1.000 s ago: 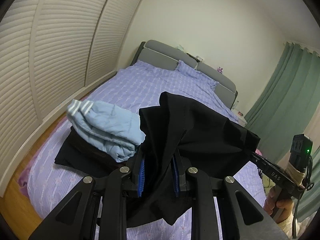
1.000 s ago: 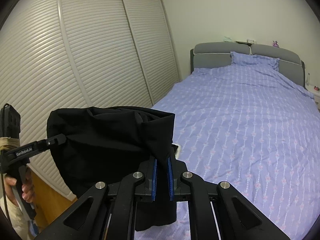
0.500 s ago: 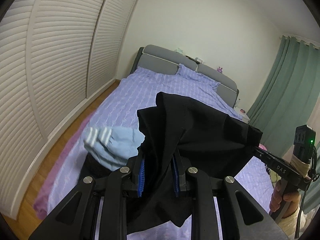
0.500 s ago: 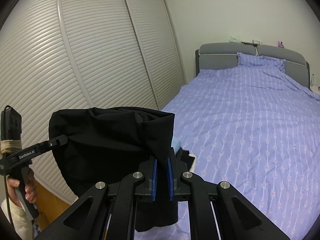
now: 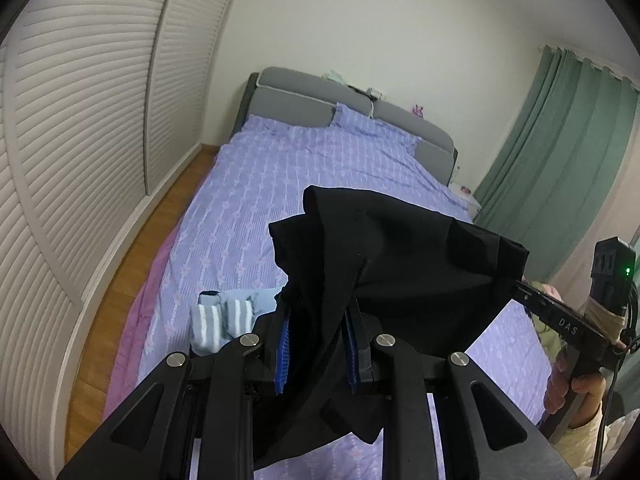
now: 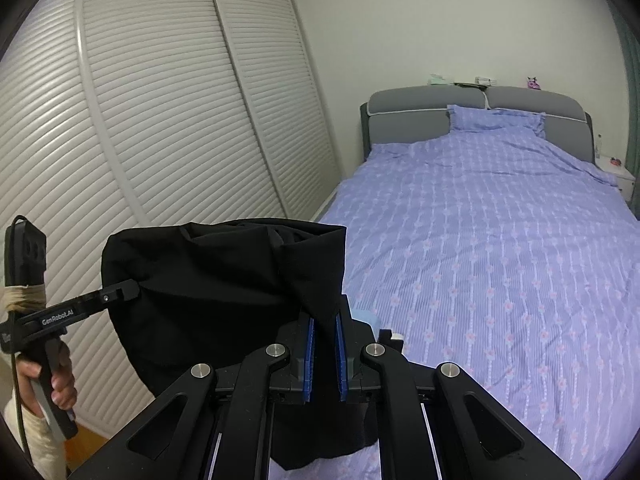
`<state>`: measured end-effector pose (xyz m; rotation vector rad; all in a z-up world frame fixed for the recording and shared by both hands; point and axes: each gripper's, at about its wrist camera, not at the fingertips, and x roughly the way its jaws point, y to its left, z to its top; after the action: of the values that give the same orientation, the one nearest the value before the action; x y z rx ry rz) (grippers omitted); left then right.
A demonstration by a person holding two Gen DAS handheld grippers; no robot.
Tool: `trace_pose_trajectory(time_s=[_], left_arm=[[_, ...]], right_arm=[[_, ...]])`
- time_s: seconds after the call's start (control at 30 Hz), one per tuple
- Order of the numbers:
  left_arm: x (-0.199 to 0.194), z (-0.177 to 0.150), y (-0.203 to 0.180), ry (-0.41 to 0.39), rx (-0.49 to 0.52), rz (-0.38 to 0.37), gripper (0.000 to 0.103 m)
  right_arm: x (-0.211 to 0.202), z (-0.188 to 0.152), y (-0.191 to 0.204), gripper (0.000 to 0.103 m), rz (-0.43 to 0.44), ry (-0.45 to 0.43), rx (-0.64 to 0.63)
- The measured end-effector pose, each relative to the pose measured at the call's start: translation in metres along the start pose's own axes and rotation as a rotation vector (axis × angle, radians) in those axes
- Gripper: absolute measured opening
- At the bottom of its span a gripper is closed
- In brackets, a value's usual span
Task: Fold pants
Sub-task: 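Lower the held shorts with both grippers onto the light blue folded clothes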
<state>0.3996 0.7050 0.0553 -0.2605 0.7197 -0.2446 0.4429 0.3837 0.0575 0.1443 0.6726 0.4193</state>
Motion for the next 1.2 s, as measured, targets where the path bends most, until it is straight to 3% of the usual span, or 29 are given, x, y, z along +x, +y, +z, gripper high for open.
trace_pose_trajectory(time_s=[0.17,0.4,0.53,0.73,0.87,1.0,1.2], left_arm=[[0.037,0.014,0.026,0.086,0.003,-0.009,0.023],[0.116,0.008,0.073,0.241,-0.096,0.009,0.023],[0.14,-0.001,0.089,0.286,-0.143,0.023,0.023],[0.161,-0.003,0.109,0.319,-0.207,0.051,0.025],[0.173,-0.004,0.122,0.344,-0.26,0.063,0.025],[0.167,-0.008,0.118,0.334,-0.241,0.062,0.025],[0.128,-0.014,0.089,0.298,-0.161,0.06,0.024]], right_arm=[[0.048,0.012,-0.006,0.01,-0.024,0.08,0.026],[0.14,0.022,-0.029,0.01,-0.054,0.25,0.069],[0.183,0.014,-0.043,0.01,-0.072,0.326,0.104],[0.218,0.01,-0.047,0.01,-0.098,0.365,0.11],[0.235,0.003,-0.051,0.01,-0.114,0.397,0.131],[0.236,-0.004,-0.052,0.01,-0.112,0.404,0.137],[0.187,-0.003,-0.048,0.01,-0.124,0.323,0.104]])
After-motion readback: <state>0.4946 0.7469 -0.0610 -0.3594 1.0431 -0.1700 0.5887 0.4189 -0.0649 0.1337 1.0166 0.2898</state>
